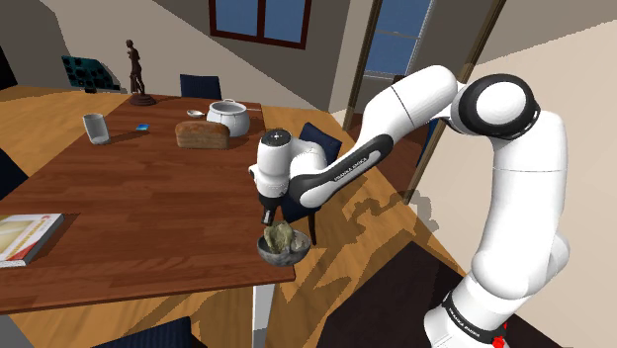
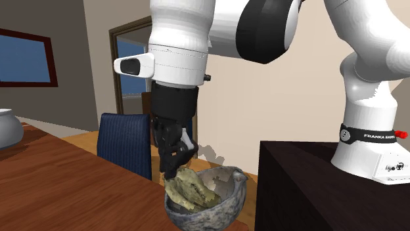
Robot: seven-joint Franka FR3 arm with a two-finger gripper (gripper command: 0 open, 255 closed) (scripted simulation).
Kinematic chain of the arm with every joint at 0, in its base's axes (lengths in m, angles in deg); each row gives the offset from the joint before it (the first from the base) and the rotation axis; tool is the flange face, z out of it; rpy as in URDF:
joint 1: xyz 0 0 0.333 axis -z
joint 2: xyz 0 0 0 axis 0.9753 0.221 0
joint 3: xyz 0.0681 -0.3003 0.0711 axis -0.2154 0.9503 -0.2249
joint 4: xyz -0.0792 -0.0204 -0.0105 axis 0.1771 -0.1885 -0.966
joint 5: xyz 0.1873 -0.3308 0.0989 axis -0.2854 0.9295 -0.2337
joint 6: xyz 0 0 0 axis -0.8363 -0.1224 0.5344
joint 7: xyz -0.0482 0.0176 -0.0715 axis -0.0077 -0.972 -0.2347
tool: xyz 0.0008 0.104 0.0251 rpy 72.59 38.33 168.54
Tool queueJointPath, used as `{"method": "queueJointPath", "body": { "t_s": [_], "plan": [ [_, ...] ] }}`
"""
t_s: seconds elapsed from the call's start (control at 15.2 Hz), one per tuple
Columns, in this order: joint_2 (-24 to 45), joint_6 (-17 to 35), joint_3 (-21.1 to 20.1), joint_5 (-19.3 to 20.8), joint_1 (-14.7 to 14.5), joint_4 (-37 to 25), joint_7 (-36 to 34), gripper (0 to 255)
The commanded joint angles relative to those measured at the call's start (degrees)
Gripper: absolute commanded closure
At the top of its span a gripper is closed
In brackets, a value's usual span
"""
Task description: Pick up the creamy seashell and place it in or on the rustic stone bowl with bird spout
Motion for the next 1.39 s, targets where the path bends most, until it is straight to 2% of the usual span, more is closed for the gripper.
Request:
{"method": "queueJointPath", "body": {
  "t_s": [0.0, 0.4, 0.46, 0.66, 0.73, 1.19, 1.32],
  "plan": [
    [0.00, 0.00, 0.00, 0.00, 0.00, 0.00, 0.00, 255],
    [0.00, 0.00, 0.00, 0.00, 0.00, 0.00, 0.00, 255],
    [0.00, 0.00, 0.00, 0.00, 0.00, 0.00, 0.00, 0],
    [-8.08, 17.56, -6.07, -7.72, 14.23, 12.16, 9.96, 0],
    [-9.31, 21.18, -8.12, -10.35, 17.94, 14.55, 13.24, 0],
    [-3.33, 23.21, -1.02, -1.90, 11.71, 11.80, 7.20, 0],
    [-2.87, 23.38, -0.45, -1.33, 11.22, 11.55, 6.78, 0]
  ]
}}
